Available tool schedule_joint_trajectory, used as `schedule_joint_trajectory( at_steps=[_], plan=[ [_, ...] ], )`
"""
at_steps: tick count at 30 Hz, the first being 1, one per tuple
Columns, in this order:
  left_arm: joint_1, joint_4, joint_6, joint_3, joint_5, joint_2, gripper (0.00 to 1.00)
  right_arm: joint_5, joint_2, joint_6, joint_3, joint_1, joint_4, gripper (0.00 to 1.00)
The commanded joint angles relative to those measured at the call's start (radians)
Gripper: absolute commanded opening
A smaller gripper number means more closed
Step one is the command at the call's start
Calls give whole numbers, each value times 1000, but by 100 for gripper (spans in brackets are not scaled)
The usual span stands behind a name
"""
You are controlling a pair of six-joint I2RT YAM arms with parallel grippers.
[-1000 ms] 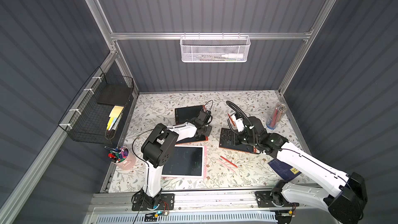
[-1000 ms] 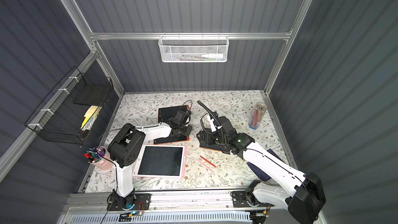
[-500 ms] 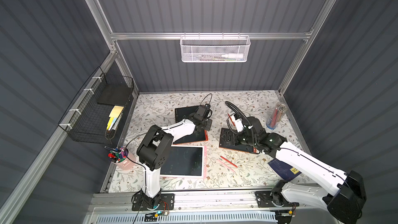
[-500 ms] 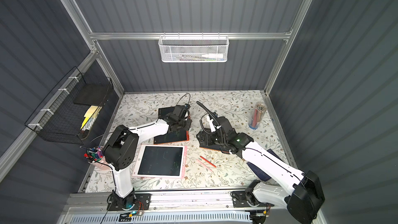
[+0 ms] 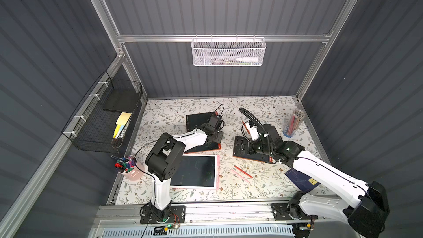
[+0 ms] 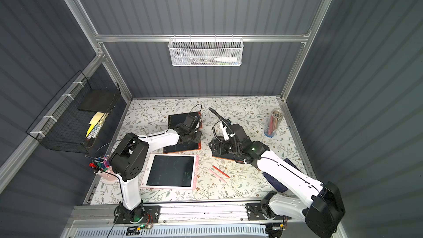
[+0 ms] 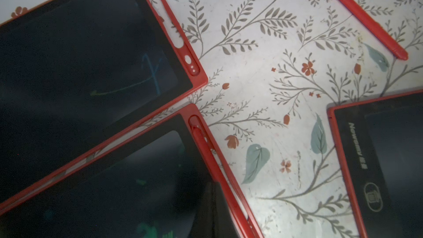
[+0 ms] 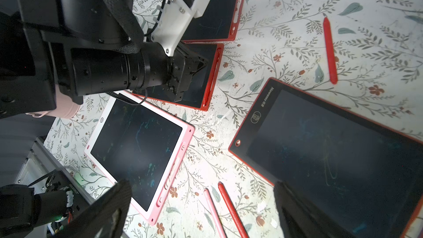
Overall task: Place the stylus back onto the writing tablet
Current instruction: Adjust the stylus on the writing tablet.
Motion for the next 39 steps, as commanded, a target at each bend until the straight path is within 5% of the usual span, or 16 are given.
schedule_joint_trajectory(
  at_steps=[1, 28, 39],
  plan=[
    [-4, 6, -8, -17, 9, 25, 0, 6, -6, 12, -13, -1, 10, 99],
    [-4, 37, -5, -17, 65, 61, 0, 19, -6, 5, -9, -2, 2, 99],
    [-4, 8, -44, -20, -4, 34, 0, -11, 10, 1, 20, 2, -15, 99]
  ],
)
